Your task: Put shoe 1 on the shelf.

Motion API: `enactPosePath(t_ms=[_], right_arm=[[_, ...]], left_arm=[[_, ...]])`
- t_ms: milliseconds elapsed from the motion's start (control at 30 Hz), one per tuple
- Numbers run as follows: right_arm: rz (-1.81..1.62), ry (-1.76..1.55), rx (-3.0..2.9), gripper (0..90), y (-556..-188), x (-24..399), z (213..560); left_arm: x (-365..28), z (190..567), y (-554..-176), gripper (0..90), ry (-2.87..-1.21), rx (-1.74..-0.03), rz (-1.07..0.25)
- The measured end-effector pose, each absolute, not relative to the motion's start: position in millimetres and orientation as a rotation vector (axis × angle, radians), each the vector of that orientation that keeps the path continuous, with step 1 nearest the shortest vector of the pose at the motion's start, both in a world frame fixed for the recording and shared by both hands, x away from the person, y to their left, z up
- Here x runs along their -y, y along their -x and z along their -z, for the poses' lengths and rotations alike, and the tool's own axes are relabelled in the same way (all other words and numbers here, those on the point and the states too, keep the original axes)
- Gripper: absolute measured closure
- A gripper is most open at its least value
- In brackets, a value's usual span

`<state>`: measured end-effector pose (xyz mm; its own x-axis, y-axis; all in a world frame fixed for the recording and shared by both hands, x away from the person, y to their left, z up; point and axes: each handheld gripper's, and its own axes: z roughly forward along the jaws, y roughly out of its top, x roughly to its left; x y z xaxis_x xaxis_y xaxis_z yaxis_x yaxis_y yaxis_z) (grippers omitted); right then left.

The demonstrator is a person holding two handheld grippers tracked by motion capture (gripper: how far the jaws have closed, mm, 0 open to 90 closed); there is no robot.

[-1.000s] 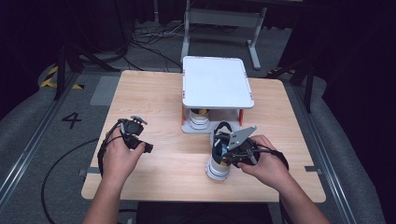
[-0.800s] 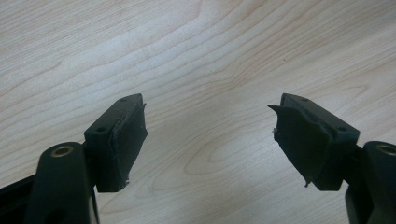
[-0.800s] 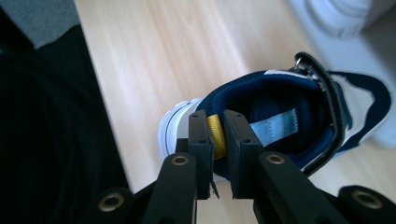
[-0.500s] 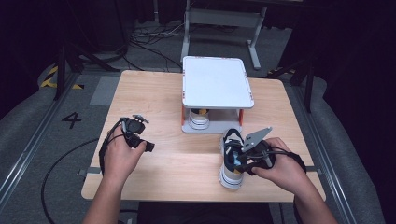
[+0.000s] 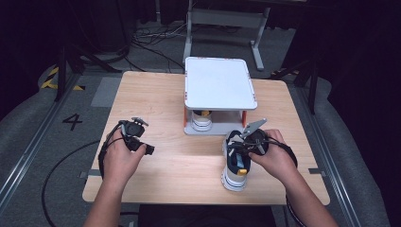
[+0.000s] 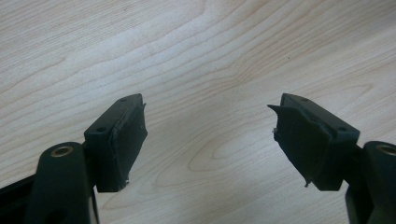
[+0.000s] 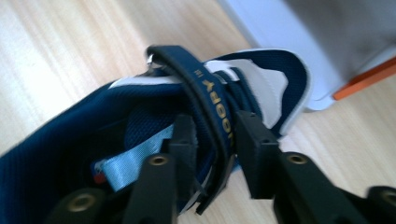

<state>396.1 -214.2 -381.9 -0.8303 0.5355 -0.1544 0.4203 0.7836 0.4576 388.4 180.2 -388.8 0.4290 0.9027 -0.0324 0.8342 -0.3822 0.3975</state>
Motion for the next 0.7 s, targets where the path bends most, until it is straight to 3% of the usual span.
enactPosePath(t_ms=[133, 400, 567, 700], right_arm=[[-0.64, -0.743, -2.604, 77.6, -402, 210, 372], [-0.779, -0.795, -2.478, 79.5, -436, 196, 358], [-0.704, -0.76, -2.414, 79.6, -465, 184, 364], [-0.699, -0.766, -2.39, 80.0, -466, 179, 367]], left_arm=[[-181, 391, -389, 25.1, -2.322, -1.502, -0.257], [-184, 392, -390, 25.1, -2.317, -1.507, -0.255], [-183, 392, -391, 25.1, -2.316, -1.505, -0.251], [-185, 392, -391, 25.1, -2.32, -1.504, -0.25]])
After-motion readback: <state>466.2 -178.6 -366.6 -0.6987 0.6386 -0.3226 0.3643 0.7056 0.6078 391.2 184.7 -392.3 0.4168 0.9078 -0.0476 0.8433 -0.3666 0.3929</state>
